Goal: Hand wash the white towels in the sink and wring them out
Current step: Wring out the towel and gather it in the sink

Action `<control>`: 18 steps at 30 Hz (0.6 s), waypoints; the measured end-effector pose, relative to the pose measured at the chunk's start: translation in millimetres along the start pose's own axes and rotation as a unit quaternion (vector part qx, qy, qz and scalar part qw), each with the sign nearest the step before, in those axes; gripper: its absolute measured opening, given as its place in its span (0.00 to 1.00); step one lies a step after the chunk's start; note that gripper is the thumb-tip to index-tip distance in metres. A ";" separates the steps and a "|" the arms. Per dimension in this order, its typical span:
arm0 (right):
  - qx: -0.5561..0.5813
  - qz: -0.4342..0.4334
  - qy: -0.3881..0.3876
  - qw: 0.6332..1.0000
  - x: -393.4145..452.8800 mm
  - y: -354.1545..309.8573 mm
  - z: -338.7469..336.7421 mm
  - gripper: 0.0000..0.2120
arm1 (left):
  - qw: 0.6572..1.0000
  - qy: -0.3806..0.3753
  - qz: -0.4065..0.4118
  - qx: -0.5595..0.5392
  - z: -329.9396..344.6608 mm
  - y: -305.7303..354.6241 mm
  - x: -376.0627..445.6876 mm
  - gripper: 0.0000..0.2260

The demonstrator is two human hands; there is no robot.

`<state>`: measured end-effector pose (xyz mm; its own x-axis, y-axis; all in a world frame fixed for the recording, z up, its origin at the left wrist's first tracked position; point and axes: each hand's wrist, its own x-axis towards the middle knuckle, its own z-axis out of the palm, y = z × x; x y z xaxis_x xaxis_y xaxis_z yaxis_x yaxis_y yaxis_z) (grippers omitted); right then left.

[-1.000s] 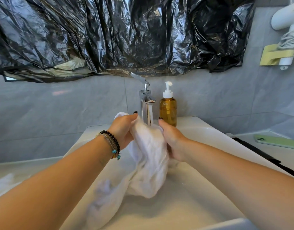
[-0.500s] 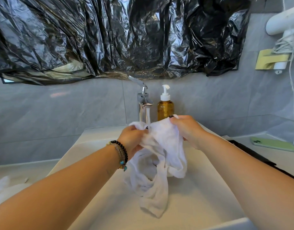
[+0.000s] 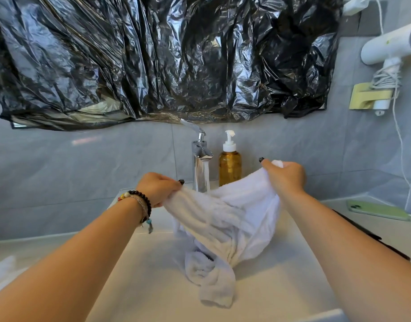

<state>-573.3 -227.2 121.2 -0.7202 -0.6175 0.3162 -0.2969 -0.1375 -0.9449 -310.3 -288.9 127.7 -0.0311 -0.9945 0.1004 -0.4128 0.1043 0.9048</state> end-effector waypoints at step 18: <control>0.096 0.038 -0.249 0.963 -10.2 3.8 3.7 0.07 | 0.965 -0.117 0.152 0.181 -23.6 -10.7 -5.7 0.10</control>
<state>-564.8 -224.3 114.1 -0.3309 -0.9196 0.2117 -0.0991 -0.1892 -0.9769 -284.3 -284.0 127.3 -0.3882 -0.8986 0.2045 -0.6414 0.4228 0.6402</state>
